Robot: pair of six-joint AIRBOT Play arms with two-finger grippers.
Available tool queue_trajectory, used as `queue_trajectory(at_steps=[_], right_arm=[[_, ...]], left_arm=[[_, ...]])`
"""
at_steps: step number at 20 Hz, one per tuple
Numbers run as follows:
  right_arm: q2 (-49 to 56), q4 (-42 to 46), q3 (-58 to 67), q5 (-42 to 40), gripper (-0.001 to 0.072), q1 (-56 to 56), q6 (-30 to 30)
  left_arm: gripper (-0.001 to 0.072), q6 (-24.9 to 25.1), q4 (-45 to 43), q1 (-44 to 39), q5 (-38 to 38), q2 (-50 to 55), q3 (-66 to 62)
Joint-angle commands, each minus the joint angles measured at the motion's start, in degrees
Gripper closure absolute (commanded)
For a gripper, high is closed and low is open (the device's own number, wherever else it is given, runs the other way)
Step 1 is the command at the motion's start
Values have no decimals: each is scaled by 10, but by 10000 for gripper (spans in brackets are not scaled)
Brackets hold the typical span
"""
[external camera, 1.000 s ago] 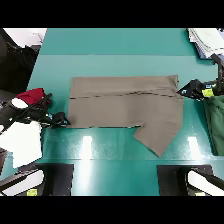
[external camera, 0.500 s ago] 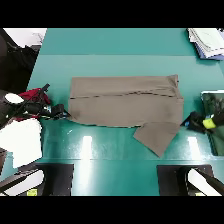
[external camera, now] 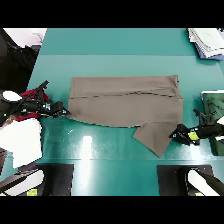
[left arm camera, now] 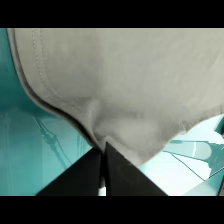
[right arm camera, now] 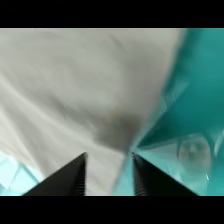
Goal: Fold the shirts.
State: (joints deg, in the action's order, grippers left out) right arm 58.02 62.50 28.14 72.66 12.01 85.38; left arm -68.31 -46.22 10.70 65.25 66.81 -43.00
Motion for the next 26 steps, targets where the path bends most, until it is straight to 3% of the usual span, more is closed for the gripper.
queue_trajectory(at_steps=[1, 2, 3, 4, 7, 9, 11, 13, 15, 17, 20, 26], right_arm=[[0, -14, -7, -69, 408, -18, 2], [0, -14, -7, -72, 509, -18, 2], [0, -14, -6, -69, 657, -18, 1], [-2, -12, -5, -62, 689, -18, 0], [-45, 35, 34, 10, 690, -19, -3], [-98, 81, 81, 100, 690, -18, -2], [-147, 114, 115, 193, 690, -19, 1], [-195, 127, 130, 219, 690, -20, 12], [-227, 125, 146, 189, 690, -20, 14], [-213, 116, 180, 150, 691, -21, 13], [-112, 94, 251, 97, 691, -42, -5], [134, 95, 393, 21, 690, -108, -8]], left_arm=[[685, 0, -1, 0, 5, 0, -1], [685, 0, -2, 0, 8, 0, -1], [685, 5, -3, 0, 11, 0, -1], [685, 9, -8, 0, 16, 0, -1], [687, 0, -72, 0, 47, -23, -1], [686, -38, -144, 0, 93, -71, 0], [686, -49, -159, 0, 152, -129, 16], [686, -76, -153, 0, 171, -182, 40], [685, -83, -141, 0, 163, -202, 38], [686, -83, -101, 0, 103, -201, 19], [686, -82, -56, 0, 23, -163, -21], [685, -77, -2, 0, -31, 10, -104]])
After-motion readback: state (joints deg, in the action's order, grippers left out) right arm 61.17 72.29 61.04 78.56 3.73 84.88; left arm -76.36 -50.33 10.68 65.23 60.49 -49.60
